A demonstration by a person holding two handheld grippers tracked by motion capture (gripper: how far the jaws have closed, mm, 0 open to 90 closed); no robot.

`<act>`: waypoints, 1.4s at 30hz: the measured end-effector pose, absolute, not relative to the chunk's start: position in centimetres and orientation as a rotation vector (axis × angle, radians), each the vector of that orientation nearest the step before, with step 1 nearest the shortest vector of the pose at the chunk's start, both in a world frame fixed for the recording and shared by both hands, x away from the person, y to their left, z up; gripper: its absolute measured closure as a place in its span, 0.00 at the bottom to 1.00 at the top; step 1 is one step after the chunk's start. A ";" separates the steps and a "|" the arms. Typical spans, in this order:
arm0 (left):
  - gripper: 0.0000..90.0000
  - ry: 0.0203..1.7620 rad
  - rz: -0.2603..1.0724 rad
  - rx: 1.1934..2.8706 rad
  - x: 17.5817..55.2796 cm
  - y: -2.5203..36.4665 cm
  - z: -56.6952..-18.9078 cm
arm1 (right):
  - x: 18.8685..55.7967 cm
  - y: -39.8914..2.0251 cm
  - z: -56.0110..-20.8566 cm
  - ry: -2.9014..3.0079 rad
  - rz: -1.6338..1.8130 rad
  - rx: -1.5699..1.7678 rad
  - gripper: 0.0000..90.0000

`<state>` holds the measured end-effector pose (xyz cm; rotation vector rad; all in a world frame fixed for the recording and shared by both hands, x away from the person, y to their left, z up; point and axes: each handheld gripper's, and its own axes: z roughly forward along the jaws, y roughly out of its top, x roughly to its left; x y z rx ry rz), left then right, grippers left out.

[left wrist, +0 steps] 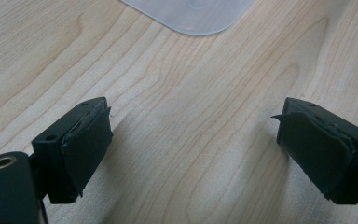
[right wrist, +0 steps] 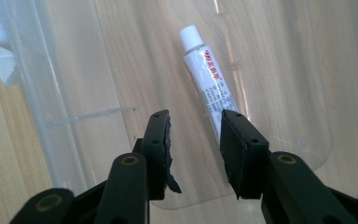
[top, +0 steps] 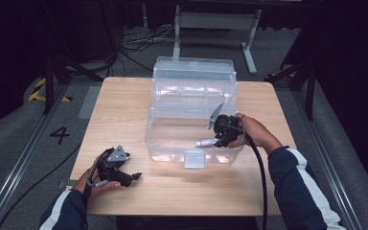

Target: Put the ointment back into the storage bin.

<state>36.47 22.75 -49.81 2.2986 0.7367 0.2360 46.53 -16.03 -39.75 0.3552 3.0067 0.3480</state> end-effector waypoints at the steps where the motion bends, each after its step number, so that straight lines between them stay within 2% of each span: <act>1: 0.12 0.734 0.236 2.299 36.5 22.7 -49.8 | 46.5 -16.2 -39.6 3.002 0.360 0.365 0.70; 9: 0.12 0.748 0.237 2.305 36.5 22.6 -49.7 | 45.8 -17.2 -38.9 2.943 0.446 0.381 0.71; 17: 0.12 0.762 0.231 2.325 36.5 22.4 -49.5 | 45.0 -18.6 -38.1 2.857 0.574 0.407 0.65; 23: 0.19 0.804 0.212 2.375 36.6 21.8 -48.8 | 44.2 -19.9 -36.6 2.734 0.733 0.400 0.61; 25: 0.22 0.808 0.215 2.386 36.5 21.5 -48.4 | 44.0 -20.4 -36.0 2.693 0.770 0.395 0.59; 31: 0.22 0.771 0.281 2.363 35.9 20.8 -46.4 | 44.1 -21.4 -34.5 2.589 0.853 0.447 0.55; 42: 0.23 0.718 0.351 2.302 36.0 20.0 -42.9 | 45.5 -21.9 -32.0 2.457 0.910 0.520 0.53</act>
